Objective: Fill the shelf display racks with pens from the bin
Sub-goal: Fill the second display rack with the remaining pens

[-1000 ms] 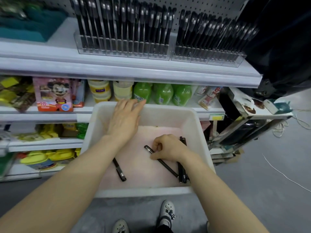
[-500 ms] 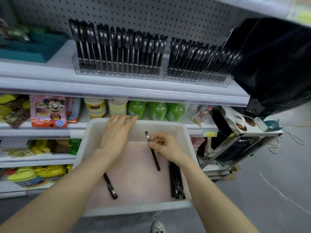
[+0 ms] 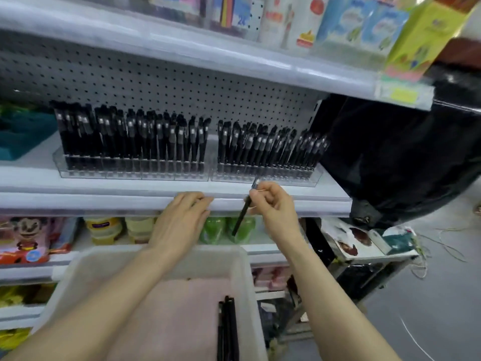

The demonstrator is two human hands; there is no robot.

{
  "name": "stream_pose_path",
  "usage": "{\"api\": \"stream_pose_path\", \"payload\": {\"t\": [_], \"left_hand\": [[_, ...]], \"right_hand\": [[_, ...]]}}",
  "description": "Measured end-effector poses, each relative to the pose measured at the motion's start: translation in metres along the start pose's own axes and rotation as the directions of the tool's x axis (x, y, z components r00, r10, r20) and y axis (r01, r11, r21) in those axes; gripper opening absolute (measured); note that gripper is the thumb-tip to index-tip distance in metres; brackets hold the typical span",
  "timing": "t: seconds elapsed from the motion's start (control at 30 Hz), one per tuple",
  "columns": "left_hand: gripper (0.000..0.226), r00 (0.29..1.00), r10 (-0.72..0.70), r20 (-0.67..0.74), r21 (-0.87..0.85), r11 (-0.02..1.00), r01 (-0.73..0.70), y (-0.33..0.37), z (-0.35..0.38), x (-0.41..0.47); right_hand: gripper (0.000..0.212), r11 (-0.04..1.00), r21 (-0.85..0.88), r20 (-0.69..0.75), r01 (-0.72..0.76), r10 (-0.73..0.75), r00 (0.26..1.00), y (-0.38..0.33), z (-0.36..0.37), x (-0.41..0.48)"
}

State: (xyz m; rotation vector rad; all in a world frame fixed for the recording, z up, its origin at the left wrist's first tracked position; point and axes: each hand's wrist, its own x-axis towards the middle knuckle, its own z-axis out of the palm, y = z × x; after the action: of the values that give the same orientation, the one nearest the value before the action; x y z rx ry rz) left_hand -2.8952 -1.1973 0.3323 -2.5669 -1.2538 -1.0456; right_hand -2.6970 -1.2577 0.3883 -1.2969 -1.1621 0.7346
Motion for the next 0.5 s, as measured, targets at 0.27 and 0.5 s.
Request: {"api": "stream_pose_path", "payload": {"t": [0.27, 0.5], "left_hand": [[0.041, 0.994, 0.108, 0.004, 0.098, 0.989, -0.108, 0.042, 0.025, 0.093], [0.038, 0.999, 0.037, -0.021, 0.146, 0.989, -0.033, 0.045, 0.038, 0.105]], "right_hand": [[0.006, 0.908, -0.371, -0.214, 0.198, -0.291, 0.933, -0.036, -0.078, 0.085], [0.020, 0.865, -0.464, -0.257, 0.189, -0.336, 0.906, -0.036, -0.078, 0.129]]}}
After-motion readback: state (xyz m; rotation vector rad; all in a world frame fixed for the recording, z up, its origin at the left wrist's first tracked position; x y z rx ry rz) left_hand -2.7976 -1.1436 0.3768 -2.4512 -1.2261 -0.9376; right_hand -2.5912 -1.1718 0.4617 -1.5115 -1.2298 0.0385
